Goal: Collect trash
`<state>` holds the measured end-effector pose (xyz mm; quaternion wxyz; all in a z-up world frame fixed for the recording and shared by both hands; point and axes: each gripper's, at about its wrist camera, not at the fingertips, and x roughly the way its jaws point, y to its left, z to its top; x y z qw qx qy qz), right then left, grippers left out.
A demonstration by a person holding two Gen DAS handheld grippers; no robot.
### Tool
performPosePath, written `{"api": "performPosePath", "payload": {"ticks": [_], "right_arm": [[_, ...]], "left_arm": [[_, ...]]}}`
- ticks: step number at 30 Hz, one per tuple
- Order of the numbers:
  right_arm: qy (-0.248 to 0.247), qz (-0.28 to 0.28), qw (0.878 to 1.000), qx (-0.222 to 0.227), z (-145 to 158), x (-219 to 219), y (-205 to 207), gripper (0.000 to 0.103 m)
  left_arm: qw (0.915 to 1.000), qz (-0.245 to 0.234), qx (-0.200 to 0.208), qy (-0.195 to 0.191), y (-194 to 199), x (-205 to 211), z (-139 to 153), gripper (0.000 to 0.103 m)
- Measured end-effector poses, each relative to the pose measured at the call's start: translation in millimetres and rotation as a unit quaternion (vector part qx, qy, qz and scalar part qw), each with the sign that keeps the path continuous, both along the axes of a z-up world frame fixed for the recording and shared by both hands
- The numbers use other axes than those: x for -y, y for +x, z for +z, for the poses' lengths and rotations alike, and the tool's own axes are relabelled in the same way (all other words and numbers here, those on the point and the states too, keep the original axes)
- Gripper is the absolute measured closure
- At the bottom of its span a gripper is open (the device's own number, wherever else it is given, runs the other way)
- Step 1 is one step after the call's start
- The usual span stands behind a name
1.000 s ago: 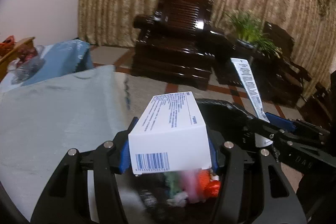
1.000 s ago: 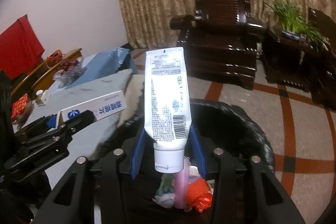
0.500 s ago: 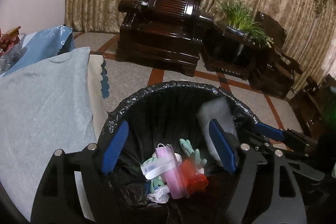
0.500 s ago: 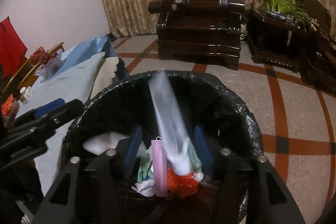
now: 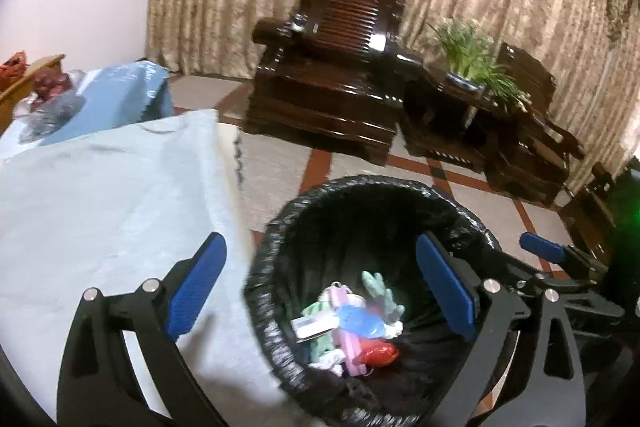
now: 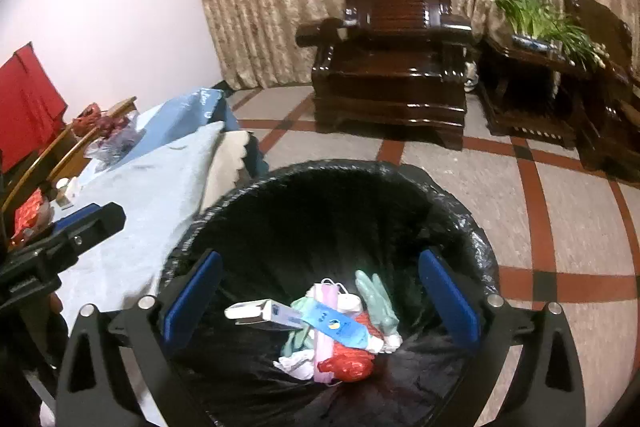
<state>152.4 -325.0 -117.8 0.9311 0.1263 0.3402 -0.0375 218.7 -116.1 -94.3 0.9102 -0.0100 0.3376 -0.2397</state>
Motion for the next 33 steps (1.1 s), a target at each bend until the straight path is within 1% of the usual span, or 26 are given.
{"api": "performPosePath", "payload": {"ticks": [6, 9, 16, 22, 28, 33], "right_arm": [[-0.010, 0.024, 0.999, 0.022, 23.2, -25.3, -15.8, 0.006], [-0.008, 0.037, 0.999, 0.033, 34.4, -37.6, -25.5, 0.006], [-0.016, 0.069, 0.996, 0.050, 56.1, -64.6, -47.4, 0.006], [-0.021, 0.079, 0.994, 0.074, 78.0, -73.6, -65.7, 0.006], [-0.030, 0.088, 0.991, 0.091, 91.5, -81.9, -79.0, 0.006], [-0.038, 0.094, 0.990, 0.097, 95.3, -88.7, -85.3, 0.006]], "left_arm": [[0.9990, 0.043, 0.009, 0.013, -28.9, -32.8, 13.8, 0.010], [0.9982, 0.054, 0.017, 0.019, -44.5, -44.0, 22.4, 0.010], [0.9972, 0.062, 0.035, 0.021, -78.4, -61.2, 44.3, 0.010], [0.9959, 0.070, 0.055, 0.014, -102.0, -70.4, 63.4, 0.010], [0.9942, 0.077, 0.075, 0.007, -122.0, -77.0, 77.6, 0.010], [0.9929, 0.081, 0.086, 0.006, -133.8, -81.1, 83.5, 0.010]]}}
